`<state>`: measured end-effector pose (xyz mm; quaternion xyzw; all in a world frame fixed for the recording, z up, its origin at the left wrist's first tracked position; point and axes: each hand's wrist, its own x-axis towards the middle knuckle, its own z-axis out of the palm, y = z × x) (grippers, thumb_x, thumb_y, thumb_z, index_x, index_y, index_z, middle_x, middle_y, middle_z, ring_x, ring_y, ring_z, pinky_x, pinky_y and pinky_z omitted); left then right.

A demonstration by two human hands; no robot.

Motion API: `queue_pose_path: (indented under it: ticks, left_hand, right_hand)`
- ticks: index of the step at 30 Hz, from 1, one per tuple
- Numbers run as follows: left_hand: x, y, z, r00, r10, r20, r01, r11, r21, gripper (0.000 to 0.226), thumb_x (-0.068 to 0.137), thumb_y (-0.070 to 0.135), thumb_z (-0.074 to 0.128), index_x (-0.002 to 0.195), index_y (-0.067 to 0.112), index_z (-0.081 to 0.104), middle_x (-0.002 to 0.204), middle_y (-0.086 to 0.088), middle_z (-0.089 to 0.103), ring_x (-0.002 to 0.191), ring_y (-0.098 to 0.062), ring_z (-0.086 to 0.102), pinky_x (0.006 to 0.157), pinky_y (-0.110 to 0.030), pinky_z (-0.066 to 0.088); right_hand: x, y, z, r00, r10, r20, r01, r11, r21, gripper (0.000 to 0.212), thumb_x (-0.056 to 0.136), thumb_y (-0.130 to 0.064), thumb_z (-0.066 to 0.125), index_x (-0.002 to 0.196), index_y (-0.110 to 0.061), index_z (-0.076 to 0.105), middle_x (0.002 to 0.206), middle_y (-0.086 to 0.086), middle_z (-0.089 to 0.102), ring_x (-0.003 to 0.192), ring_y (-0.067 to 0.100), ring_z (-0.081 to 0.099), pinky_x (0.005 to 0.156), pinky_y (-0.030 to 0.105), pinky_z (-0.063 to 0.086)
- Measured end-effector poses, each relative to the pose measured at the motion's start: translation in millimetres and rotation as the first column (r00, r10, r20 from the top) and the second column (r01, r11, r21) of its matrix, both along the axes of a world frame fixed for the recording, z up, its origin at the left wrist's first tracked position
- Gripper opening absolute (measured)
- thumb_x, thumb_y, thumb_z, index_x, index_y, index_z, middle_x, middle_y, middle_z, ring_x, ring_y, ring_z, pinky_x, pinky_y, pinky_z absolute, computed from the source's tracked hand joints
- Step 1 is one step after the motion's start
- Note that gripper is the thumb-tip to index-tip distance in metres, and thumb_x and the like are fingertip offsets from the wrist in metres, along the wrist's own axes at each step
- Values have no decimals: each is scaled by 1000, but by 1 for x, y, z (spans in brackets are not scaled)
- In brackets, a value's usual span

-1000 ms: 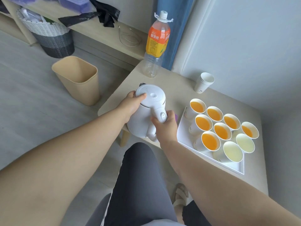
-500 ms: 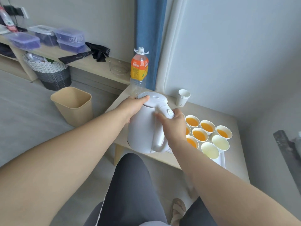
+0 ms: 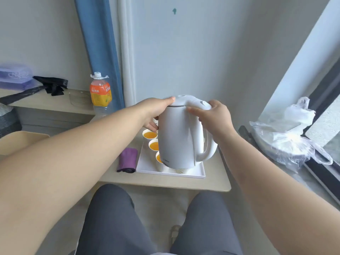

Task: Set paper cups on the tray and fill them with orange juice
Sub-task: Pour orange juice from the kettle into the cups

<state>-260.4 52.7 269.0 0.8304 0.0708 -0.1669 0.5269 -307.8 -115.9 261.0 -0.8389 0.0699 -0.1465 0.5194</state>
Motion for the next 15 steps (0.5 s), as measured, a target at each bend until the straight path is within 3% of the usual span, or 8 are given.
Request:
queue_pose_path:
  ticks: [3, 7, 10, 12, 15]
  left_hand:
    - [-1, -33, -4, 997, -81, -15, 81, 996, -23, 66, 92, 62, 42, 138, 16, 43, 133, -20, 50, 97, -39, 60, 90, -42, 53]
    - [2, -65, -10, 986, -157, -50, 154, 986, -65, 68, 93, 61, 42, 141, 12, 40, 138, -23, 46, 113, -42, 58, 94, -44, 51]
    - [4, -85, -11, 968, -242, -65, 240, 970, -37, 71, 94, 60, 40, 146, 14, 33, 146, -23, 39, 119, -44, 54, 91, -44, 50]
    - [9, -98, -10, 965, -263, -10, 264, 964, 24, 69, 95, 57, 43, 148, 14, 30, 150, -17, 34, 119, -43, 54, 90, -44, 52]
    - [23, -113, -8, 941, -307, 141, 280, 943, 182, 62, 95, 45, 52, 146, 17, 32, 151, -9, 34, 127, -35, 47, 98, -48, 48]
  right_hand:
    - [-5, -33, 4, 999, -32, 5, 32, 999, -9, 43, 65, -41, 80, 78, -14, 50, 72, 5, 53, 63, 20, 45, 63, 31, 37]
    - [-7, -69, 6, 998, -70, 0, 70, 997, -19, 41, 63, -36, 82, 81, -15, 52, 66, 5, 54, 58, 18, 47, 63, 31, 38]
    - [-6, -93, 5, 996, -90, -20, 89, 995, -47, 44, 63, -34, 83, 85, -6, 57, 65, 3, 55, 52, 15, 47, 62, 29, 40]
    - [-3, -108, 3, 994, -103, -35, 100, 993, -62, 50, 63, -35, 84, 91, -1, 59, 65, 3, 55, 47, 11, 45, 59, 27, 40]
    - [5, -125, -4, 993, -98, -59, 93, 991, -92, 45, 63, -35, 85, 85, -6, 58, 61, 1, 54, 46, 11, 46, 60, 29, 41]
